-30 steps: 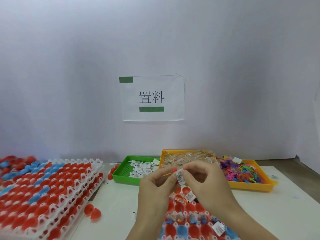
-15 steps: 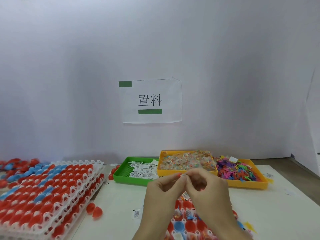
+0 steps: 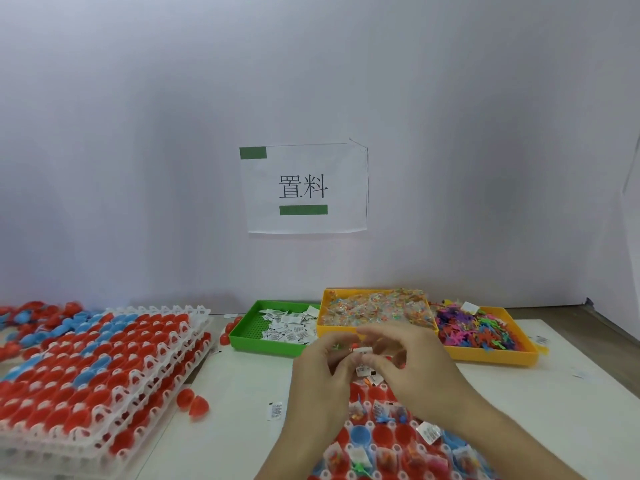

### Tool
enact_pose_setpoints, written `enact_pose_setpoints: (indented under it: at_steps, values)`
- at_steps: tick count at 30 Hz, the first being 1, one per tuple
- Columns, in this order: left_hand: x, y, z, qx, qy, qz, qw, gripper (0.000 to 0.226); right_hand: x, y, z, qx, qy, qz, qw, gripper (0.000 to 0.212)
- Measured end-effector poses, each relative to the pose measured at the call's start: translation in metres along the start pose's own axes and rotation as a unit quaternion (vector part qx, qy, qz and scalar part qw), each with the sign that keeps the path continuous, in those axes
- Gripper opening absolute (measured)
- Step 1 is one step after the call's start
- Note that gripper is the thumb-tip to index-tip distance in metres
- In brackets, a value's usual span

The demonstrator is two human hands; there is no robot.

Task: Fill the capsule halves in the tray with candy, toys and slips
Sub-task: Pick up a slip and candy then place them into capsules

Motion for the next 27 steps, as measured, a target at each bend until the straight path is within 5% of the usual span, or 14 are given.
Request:
enact_pose_setpoints:
  at_steps: [11,27]
  values:
    - [0.005,-0.018,0.003,-0.13,-0.09,-0.013,0.987,0.028,-0.022,0.005,-0.024,0.071,-0.254,-0.054,0.963,0.016]
    - [0.041,-0.052,-0.031,0.011,-0.153,0.039,0.987,0.014,0.019,0.025,-0.029,0.035,-0.249,-0.077,0.965,0.003]
Point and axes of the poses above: each hand's wrist, its own x-axis away from the middle knuckle, its own z-axis out of the back of the hand, y = z × x, the point moved 9 cm from there along -x, towards the middle knuckle, and after that the axes turned 8 degrees about -y, right-handed, at the moved point
